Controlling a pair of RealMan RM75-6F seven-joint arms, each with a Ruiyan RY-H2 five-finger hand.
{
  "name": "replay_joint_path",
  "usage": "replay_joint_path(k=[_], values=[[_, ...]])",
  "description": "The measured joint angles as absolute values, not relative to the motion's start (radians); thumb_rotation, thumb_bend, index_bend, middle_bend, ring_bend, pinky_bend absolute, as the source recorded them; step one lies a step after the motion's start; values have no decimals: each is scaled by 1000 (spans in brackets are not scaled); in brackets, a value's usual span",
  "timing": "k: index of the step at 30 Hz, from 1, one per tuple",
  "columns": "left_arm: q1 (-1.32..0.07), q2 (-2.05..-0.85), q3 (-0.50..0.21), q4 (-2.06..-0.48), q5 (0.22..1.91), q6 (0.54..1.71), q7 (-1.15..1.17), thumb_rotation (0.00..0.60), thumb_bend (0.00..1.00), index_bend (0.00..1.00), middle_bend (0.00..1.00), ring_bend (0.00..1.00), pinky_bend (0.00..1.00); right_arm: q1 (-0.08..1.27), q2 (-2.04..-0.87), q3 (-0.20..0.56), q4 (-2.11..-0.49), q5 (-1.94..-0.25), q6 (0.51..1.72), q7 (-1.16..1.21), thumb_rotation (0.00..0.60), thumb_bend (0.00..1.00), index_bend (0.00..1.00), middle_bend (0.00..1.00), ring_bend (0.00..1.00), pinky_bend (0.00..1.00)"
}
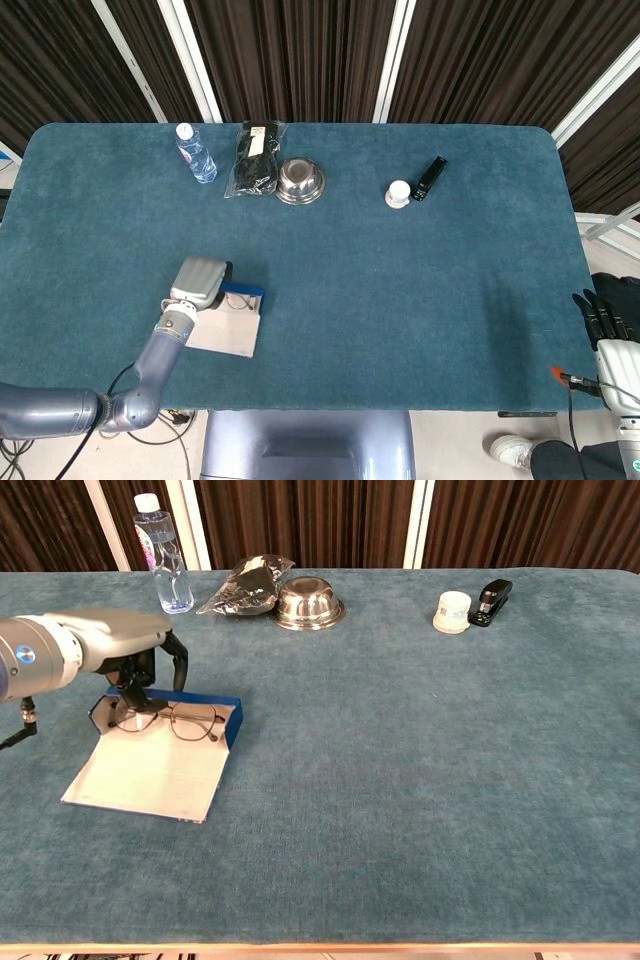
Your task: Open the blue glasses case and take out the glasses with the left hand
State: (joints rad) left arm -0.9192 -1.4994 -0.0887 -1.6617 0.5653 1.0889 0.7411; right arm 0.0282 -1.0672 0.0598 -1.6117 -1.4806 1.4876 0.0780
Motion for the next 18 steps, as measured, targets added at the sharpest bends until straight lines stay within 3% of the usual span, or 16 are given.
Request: replay_joint_path(k=[18], values=[[-909,-1518,-97,-1592,601,1168,793,600,394,511,1000,911,910,28,-1066,60,-1613,-1480,1487,78,600,160,0,0,0,213]])
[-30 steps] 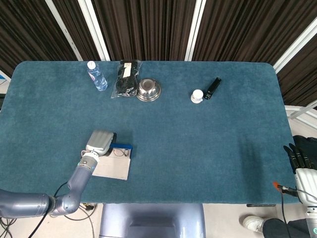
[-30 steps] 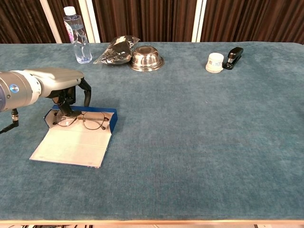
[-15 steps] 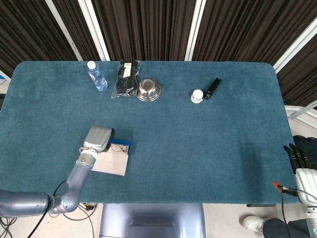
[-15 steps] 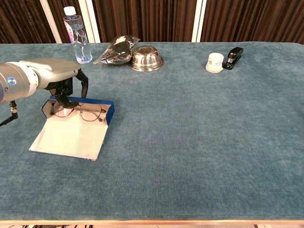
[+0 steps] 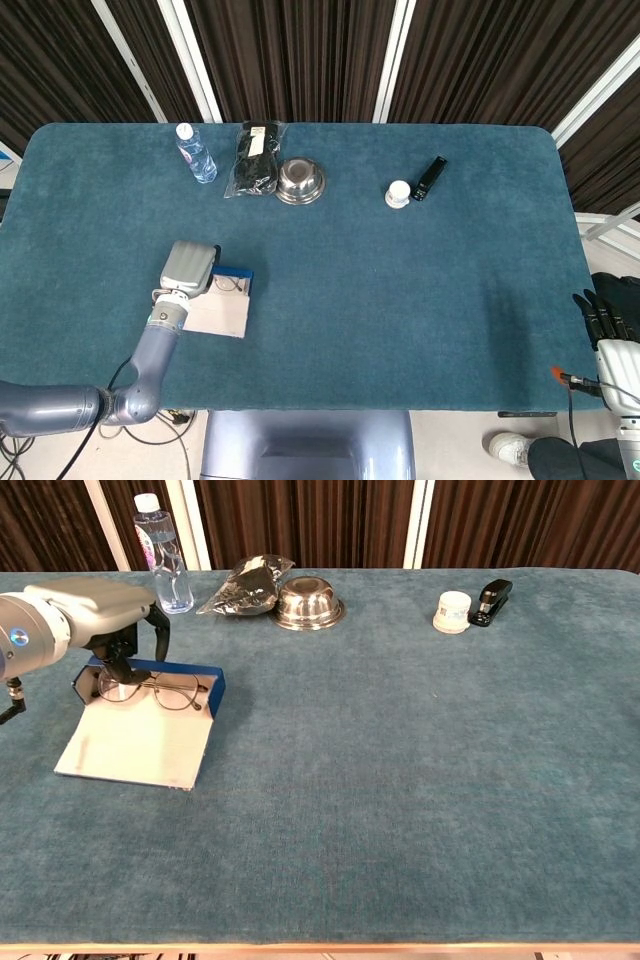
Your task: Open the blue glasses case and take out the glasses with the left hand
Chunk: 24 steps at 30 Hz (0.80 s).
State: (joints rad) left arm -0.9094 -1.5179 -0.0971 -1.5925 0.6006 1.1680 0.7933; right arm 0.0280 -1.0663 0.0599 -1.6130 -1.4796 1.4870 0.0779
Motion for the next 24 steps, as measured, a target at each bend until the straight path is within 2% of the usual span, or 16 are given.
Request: replay_joint_path(k=[24], values=[[-858,-1548,-104,-1493,744,1204,770,600,394,516,1000,912,910,28,-1067,60,-1614,-1479,1486,76,600,159,0,0,0,213]])
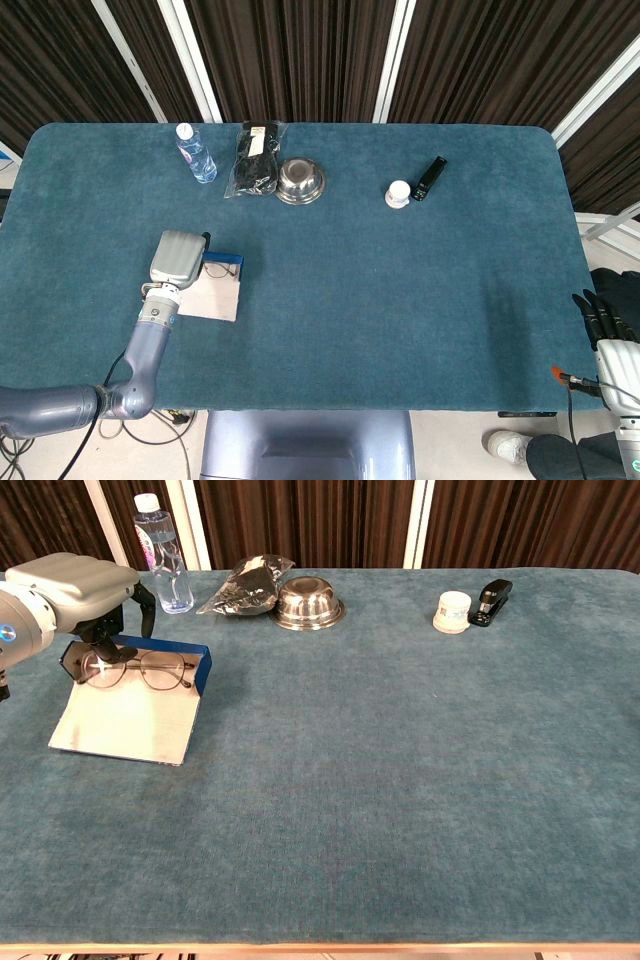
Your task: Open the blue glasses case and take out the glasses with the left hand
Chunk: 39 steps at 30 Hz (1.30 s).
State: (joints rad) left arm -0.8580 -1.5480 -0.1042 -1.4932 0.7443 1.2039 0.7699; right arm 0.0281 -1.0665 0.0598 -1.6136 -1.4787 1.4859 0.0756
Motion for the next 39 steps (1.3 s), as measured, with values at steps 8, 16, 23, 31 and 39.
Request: replay_joint_path(k=[8,16,23,31,39], values=[[-844,-1559,-110,-1482,749,1198,777,600,394,516,1000,912,910,28,-1067,60,-1614,-1478,1485,74,600,159,0,0,0,212],[-832,-1578,-121,-1457,731,1186,782,600,394,516,1000,912,910,28,-1066,60,-1615,-1478,1485,74,600,159,0,0,0,212],[-823,-1595,-136,-1421,715,1180,786,600,393,507,1000,912,910,28,-1066,60,-1614,-1477,1484,75,600,159,0,0,0,213],[-817,-1597,-157,-1393,705,1160,775,600,117,335,1000,911,910,28,-1066,60,-1616,-1476,1484,71,600,159,0,0,0,213],[-801,-1579,-165,-1409,724,1164,753,600,96,309,1000,904,910,28,-1066,60,-1616,-1477,1485,73,600,159,0,0,0,213]])
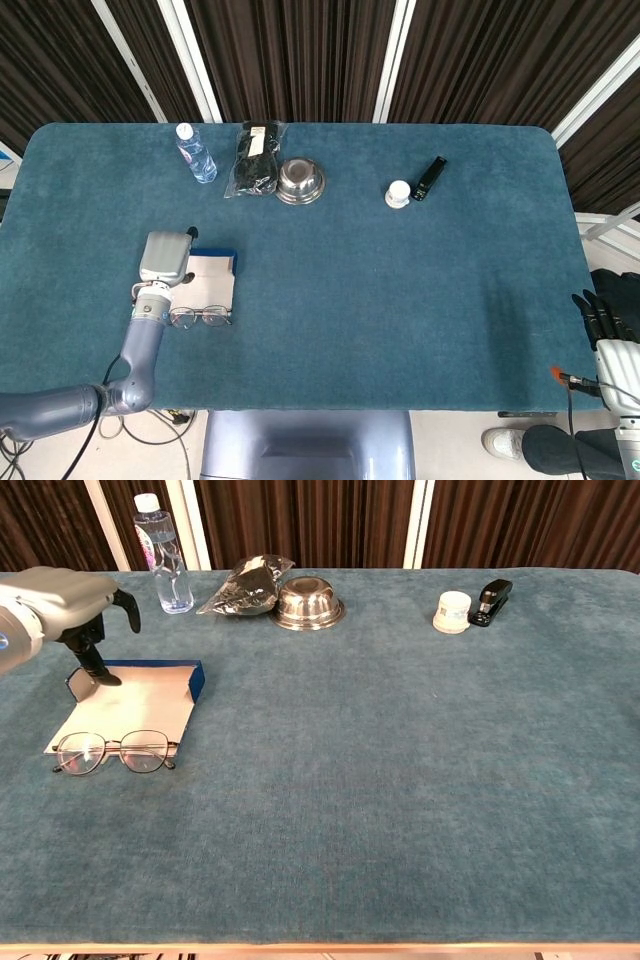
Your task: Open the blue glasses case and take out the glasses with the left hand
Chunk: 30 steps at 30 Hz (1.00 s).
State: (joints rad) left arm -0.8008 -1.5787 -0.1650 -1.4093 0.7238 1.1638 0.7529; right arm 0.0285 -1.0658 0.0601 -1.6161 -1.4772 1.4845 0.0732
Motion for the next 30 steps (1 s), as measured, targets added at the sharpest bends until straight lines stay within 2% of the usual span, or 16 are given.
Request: replay_joint_path(k=[6,13,19,30], values=[[-776,-1541,-172,-1505,739,1183,721,600,98,360,1000,916,913,29,-1065,60,-1615,-1479,1484,76,600,160,0,0,0,213],[-719,-1449,-147,-1716,786,1244,701,600,196,470,1000,981,974,28,-1065,59,-1615,-1483,1487,76,600,159,0,0,0,213],[-674,-1392,-115,-1849,785,1289,714,600,229,491,1000,1000,1000,28,-1065,58,-1616,-1484,1487,76,600,159,0,0,0,213],[-675,-1416,-101,-1863,682,1286,786,600,267,490,1000,1000,1000,29,-1063,58,-1617,-1482,1484,82,600,159,0,0,0,212]])
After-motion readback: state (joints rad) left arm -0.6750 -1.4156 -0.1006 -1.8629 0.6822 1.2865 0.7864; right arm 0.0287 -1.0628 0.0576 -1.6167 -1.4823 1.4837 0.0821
